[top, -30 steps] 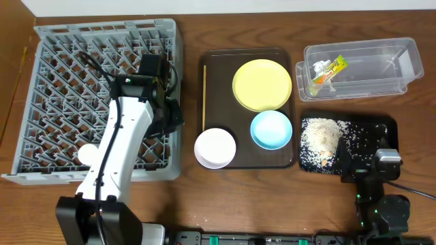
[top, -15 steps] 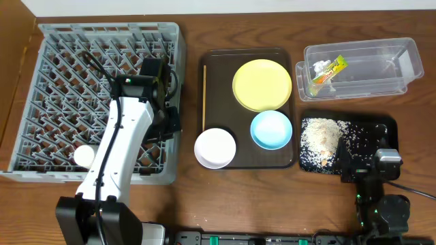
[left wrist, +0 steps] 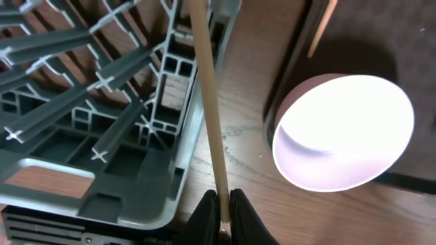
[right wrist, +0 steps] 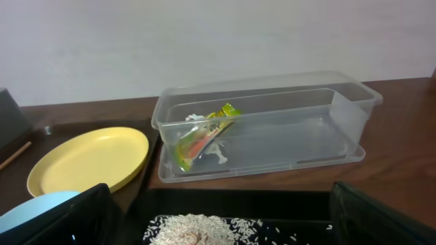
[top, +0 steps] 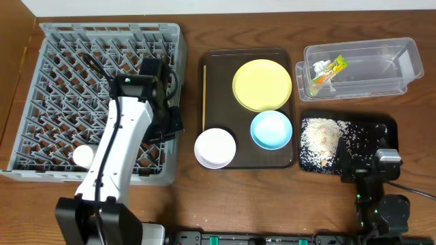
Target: Sort waste into correct bins and load items into the dishwasher
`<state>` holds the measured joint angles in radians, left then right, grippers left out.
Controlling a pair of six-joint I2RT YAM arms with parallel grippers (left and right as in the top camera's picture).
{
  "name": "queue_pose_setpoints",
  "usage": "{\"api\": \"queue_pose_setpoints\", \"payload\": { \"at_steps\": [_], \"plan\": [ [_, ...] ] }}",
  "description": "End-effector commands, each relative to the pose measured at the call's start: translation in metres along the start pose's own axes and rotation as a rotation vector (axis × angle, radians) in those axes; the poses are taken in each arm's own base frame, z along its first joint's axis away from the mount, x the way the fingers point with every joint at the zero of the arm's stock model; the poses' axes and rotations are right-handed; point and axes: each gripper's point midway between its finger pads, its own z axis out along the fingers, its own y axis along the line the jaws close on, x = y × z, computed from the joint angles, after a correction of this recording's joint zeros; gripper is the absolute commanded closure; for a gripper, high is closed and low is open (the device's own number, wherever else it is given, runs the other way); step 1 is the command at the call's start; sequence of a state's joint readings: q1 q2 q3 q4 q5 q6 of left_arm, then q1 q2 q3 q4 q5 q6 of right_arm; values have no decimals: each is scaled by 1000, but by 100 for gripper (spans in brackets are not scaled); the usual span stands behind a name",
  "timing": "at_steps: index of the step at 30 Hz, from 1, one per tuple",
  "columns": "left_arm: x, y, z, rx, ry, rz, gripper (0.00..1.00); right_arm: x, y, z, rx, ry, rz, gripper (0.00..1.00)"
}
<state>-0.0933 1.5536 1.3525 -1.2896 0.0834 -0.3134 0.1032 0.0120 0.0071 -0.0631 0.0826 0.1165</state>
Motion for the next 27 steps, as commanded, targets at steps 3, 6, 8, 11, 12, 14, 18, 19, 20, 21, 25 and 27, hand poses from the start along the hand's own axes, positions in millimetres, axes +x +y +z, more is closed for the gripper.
{"api": "queue_pose_setpoints", "payload": {
  "at_steps": [3,6,8,11,12,14,18,19,20,21,25,27],
  "plan": [
    [-9,-6,-29,54,-91,5,92,1,-2,0,8,1,-13,1],
    [-6,-5,-33,56,-101,46,93,1,-2,0,8,1,-13,1],
    [-4,-4,-36,57,-109,59,92,1,-2,0,8,1,-13,1],
    [2,1,-42,40,-121,71,92,1,-2,0,8,1,-13,1],
    [3,4,-43,27,-123,70,92,1,-2,0,8,1,-13,1],
    [6,12,-45,-8,-122,68,92,1,-2,0,8,1,-13,1],
    [9,13,-44,-14,-111,68,53,1,-2,0,8,1,-13,1],
    [9,13,-44,-14,-111,68,51,1,-2,0,8,1,-13,1],
    [9,13,-44,-14,-111,67,48,1,-2,0,8,1,-13,1],
    [9,13,-44,-14,-111,67,47,1,-2,0,8,1,-13,1],
    [8,12,-44,-12,-115,67,43,1,-2,0,8,1,-13,1],
    [7,12,-44,-9,-119,64,43,1,-2,0,8,1,-13,1]
  ]
}}
